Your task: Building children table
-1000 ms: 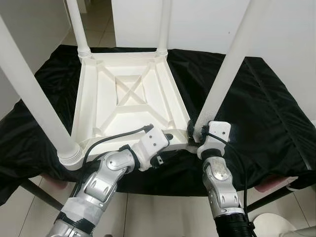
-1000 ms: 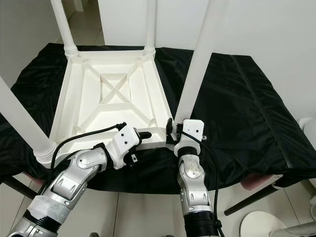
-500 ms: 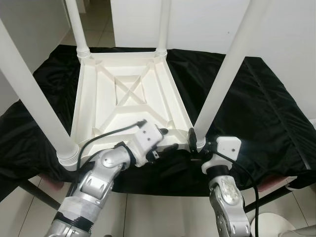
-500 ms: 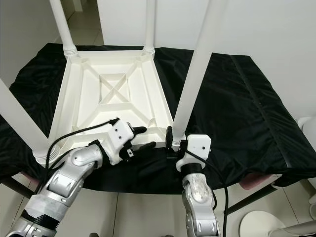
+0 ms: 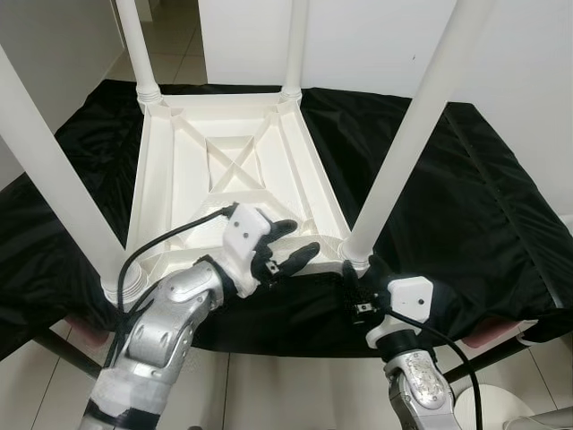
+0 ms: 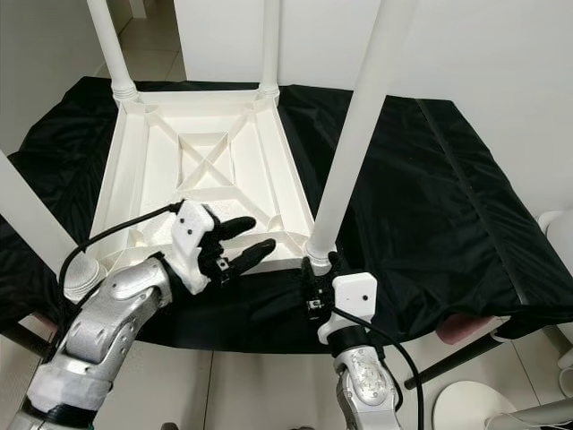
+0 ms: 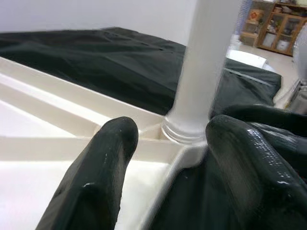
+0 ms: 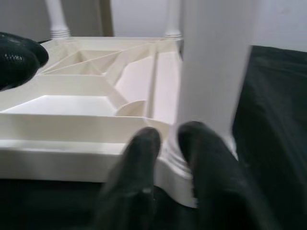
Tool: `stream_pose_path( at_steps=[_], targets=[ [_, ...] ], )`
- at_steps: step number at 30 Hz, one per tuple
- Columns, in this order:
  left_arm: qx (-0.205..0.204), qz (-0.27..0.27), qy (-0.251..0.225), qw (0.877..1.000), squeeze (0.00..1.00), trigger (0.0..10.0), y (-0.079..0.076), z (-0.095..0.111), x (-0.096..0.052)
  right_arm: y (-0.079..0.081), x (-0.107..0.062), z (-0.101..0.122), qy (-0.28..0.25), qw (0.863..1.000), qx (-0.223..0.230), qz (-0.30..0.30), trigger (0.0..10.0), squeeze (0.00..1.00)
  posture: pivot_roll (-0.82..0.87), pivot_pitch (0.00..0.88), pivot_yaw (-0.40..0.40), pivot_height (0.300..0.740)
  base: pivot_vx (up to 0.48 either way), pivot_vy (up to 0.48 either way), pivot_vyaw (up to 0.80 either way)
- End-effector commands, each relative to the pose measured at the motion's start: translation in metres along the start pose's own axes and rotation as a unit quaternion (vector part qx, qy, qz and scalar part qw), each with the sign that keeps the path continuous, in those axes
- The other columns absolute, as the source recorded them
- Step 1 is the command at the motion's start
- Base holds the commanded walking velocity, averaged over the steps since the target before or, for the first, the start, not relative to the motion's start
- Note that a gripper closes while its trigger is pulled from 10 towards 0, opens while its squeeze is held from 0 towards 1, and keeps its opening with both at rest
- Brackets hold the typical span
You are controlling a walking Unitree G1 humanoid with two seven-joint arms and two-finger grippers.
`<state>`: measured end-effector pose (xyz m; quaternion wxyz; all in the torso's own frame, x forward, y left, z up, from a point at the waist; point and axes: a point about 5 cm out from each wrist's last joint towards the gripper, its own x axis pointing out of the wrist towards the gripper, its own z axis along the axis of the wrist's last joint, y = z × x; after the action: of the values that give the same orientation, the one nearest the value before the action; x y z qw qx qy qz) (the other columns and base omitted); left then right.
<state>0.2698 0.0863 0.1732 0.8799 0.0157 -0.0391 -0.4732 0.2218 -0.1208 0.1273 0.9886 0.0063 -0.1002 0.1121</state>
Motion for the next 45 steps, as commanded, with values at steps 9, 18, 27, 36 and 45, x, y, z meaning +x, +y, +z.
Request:
stream_pose_path(
  at_steps=[9,18,27,36,45],
  targets=[
    [0.044,-0.073,0.087,0.993,0.0,10.0,-0.02,-0.028,-0.008,0.007,0.024,-0.012,0.019,0.998,0.01,0.055,10.0,0.0,0.05,0.06,-0.049,0.74,0.0,0.0,0.0],
    [0.03,-0.067,0.092,0.993,0.0,10.0,-0.026,-0.027,-0.009,-0.017,0.045,-0.017,0.022,0.999,-0.005,0.028,10.0,0.0,0.06,0.058,-0.058,0.74,0.0,0.0,0.0],
    [0.013,-0.09,0.104,0.99,0.0,10.0,-0.029,-0.027,-0.018,-0.052,0.046,-0.022,0.035,0.998,-0.029,-0.031,10.0,0.0,0.07,0.06,-0.056,0.74,0.0,0.0,0.0],
    [0.0,-0.104,0.102,0.989,0.0,10.0,-0.031,-0.021,-0.037,-0.084,0.043,-0.027,0.041,0.994,-0.052,-0.084,10.0,0.0,0.06,0.065,-0.053,0.74,0.0,0.0,0.0],
    [0.031,-0.122,0.153,0.98,0.0,10.0,-0.029,-0.023,-0.072,-0.093,0.047,-0.024,0.036,0.993,-0.058,-0.095,10.0,0.0,0.07,0.077,-0.048,0.74,0.0,0.0,0.0]
  ],
)
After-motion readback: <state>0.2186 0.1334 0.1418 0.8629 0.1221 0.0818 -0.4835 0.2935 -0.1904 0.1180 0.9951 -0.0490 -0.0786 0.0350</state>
